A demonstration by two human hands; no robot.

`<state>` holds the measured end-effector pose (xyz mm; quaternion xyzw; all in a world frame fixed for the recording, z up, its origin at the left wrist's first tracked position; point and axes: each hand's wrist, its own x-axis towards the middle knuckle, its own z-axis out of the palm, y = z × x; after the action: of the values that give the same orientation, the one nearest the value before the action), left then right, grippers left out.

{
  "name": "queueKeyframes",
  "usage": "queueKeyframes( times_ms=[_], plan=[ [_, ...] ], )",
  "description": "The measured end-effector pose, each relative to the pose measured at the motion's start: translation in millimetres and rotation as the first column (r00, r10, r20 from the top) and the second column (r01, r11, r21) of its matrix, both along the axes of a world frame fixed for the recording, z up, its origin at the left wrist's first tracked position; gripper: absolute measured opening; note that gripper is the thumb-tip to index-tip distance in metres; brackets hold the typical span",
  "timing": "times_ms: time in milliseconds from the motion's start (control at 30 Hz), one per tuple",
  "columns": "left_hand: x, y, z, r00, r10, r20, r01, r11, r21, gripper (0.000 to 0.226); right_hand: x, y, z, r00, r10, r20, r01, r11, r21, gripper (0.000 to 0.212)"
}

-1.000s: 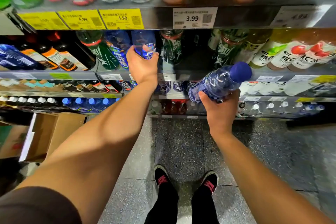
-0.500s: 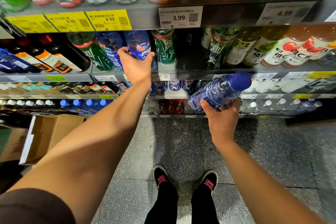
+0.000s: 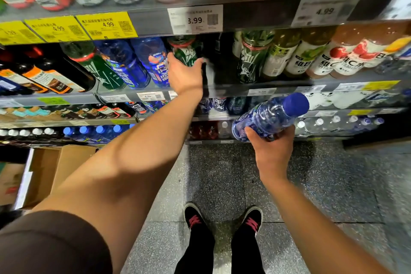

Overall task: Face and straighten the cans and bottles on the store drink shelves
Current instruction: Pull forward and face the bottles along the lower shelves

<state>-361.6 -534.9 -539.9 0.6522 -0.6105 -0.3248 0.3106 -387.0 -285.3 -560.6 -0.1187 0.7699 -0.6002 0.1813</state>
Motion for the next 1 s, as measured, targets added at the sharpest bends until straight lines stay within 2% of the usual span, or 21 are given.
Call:
queueKeyframes(
  times_ms=[67, 167, 333, 533, 700, 800, 900, 1000],
  plan=[
    [-1, -1, -1, 1.000, 0.017, 0.015, -0.017, 1.000, -0.016, 0.068, -3, 6, -2, 1.000, 0.002, 0.006, -0.002, 1.000, 0.008, 0.069],
    [0, -1, -5, 1.000, -0.015, -0.015, 0.014, 1.000, -0.028, 0.063, -8, 12, -3, 1.000, -0.020, 0.021, 0.020, 1.000, 0.004, 0.074],
    [-8, 13, -10, 0.982, -0.176, -0.070, 0.178, 0.984, 0.015, 0.068, -17, 18, -1, 0.998, -0.054, 0.022, 0.054, 0.998, 0.022, 0.069],
    [-28, 28, -14, 0.932, -0.310, -0.190, 0.329, 0.941, 0.076, 0.058, -26, 19, 4, 0.998, -0.058, 0.003, 0.058, 0.998, -0.001, 0.068],
    [-26, 28, -14, 0.911, -0.325, -0.254, 0.361, 0.926, 0.107, 0.059, -28, 15, 9, 0.999, -0.051, -0.004, 0.051, 0.999, -0.008, 0.069],
    [-21, 31, -12, 0.885, -0.293, -0.362, 0.369, 0.915, 0.161, 0.062, -26, 6, 15, 1.000, -0.004, -0.004, 0.004, 1.000, -0.031, 0.068],
    [-4, 32, -14, 0.902, -0.222, -0.371, 0.304, 0.935, 0.180, 0.060, -18, -12, 23, 0.999, 0.045, -0.013, -0.046, 0.996, -0.076, 0.066],
    [28, 23, -19, 0.889, -0.158, -0.431, 0.246, 0.956, 0.158, 0.049, -8, -38, 32, 0.992, 0.115, -0.042, -0.119, 0.988, -0.098, 0.076]
  ],
)
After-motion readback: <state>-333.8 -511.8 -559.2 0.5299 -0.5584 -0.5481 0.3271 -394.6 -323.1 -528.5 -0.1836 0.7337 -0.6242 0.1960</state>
